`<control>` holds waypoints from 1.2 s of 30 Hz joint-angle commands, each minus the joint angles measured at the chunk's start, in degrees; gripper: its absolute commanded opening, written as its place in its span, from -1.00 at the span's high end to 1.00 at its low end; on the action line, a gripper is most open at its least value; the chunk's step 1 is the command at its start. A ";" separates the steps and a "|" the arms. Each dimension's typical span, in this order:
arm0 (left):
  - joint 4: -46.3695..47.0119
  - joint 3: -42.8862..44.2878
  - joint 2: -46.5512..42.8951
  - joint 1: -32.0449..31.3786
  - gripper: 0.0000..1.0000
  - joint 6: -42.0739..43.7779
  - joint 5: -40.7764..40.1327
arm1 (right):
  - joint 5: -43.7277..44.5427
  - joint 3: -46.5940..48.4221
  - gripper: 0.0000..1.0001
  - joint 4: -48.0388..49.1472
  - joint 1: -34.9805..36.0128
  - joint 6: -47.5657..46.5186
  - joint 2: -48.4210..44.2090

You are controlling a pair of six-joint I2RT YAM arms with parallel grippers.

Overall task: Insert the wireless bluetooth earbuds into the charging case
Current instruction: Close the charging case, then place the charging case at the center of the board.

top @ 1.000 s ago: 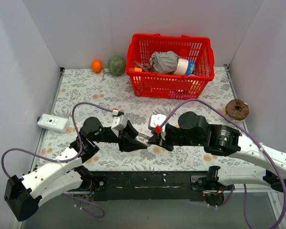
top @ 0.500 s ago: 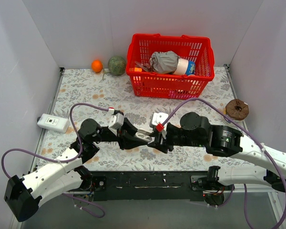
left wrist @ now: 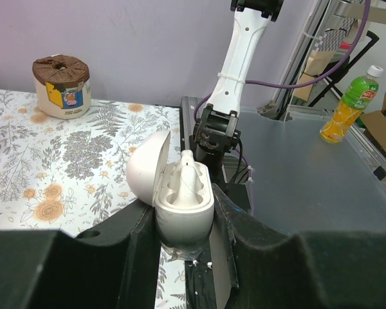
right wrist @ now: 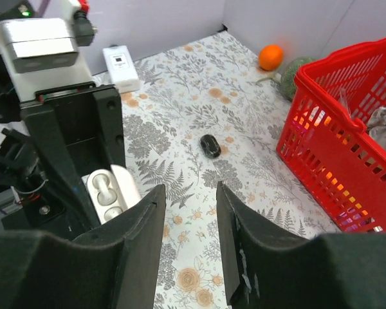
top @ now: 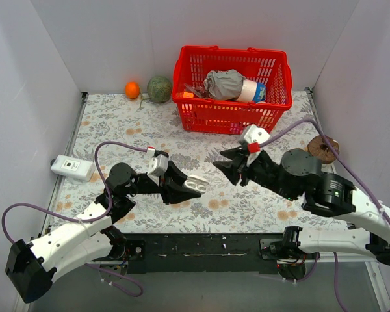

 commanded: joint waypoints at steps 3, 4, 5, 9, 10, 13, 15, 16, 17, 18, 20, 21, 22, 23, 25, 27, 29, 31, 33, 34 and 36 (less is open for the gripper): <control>1.33 -0.20 -0.73 -0.18 1.00 0.03 0.57 | 5.65 2.79 0.15 -0.75 0.01 2.06 7.72; 1.77 -0.46 -0.64 -0.18 1.00 -0.23 0.74 | 5.56 2.70 0.15 -0.67 -0.08 2.06 8.51; 2.13 -0.64 -0.73 -0.18 1.00 -0.41 0.92 | 5.56 2.70 0.15 -0.66 -0.17 3.54 8.86; 4.76 -1.95 -1.43 -0.26 1.00 -1.81 0.40 | 4.08 1.82 0.15 -0.05 -1.57 4.35 9.66; 5.38 -2.65 -1.61 -0.26 1.00 -2.34 0.31 | 3.37 1.56 0.15 0.56 -1.84 4.44 9.66; 6.61 -3.10 -1.96 -0.26 1.00 -2.87 -0.04 | -0.23 1.21 0.15 0.65 -2.37 4.35 10.18; 6.18 -3.01 -2.05 -0.26 1.00 -2.61 -0.22 | -4.96 0.77 0.15 1.00 -2.54 2.87 10.45; 6.17 -3.01 -1.88 -0.35 1.00 -2.44 -0.31 | -6.72 0.50 0.16 1.09 -2.54 2.59 10.71; 6.70 -3.01 -1.87 -0.35 1.00 -2.61 0.04 | -10.05 0.24 0.16 1.35 -2.54 2.59 10.89; 7.14 -2.93 -1.79 -0.35 1.00 -2.78 0.13 | -11.21 -0.37 0.16 1.18 -2.54 1.72 11.24; 7.93 -2.92 -1.70 -0.35 1.00 -3.05 0.13 | -12.18 -0.73 0.17 0.66 -2.54 1.18 11.59; 8.19 -2.84 -1.61 -0.35 1.00 -3.05 0.04 | -12.63 -0.90 0.17 0.65 -2.54 1.10 11.68; 8.54 -3.01 -1.70 -0.35 1.00 -3.05 0.04 | -12.80 -1.17 0.17 0.65 -2.54 1.01 11.59; 8.81 -3.01 -1.52 -0.35 1.00 -3.05 -0.13 | -13.33 -1.17 0.18 0.57 -2.54 1.01 11.59; 8.55 -2.84 -1.44 -0.35 1.00 -2.52 -0.31 | -14.30 -1.17 0.17 0.57 -2.45 0.83 11.24; 8.20 -2.75 -1.17 -0.35 1.00 -2.08 -0.40 | -15.79 -1.52 0.18 1.09 -2.54 0.75 10.72; 8.11 -2.84 -0.82 -0.35 1.00 -1.91 -0.75 | -17.63 -2.48 0.19 1.53 -2.54 0.83 10.54; 8.02 -3.10 -0.64 -0.35 1.00 -1.91 -1.44 | -17.12 -2.75 0.20 1.62 -2.54 1.10 10.54; 6.10 -2.84 -0.30 -0.35 1.00 -1.99 -3.29 | -12.65 -3.36 0.20 1.97 -2.45 2.06 9.49; 4.95 -2.23 -0.21 -0.35 1.00 -1.65 -5.47 | -10.02 -3.80 0.17 2.76 -2.54 3.63 8.96; 0.91 -1.70 0.32 -0.35 1.00 -1.90 -9.07 | -1.58 -5.46 0.14 3.90 -2.63 5.74 6.07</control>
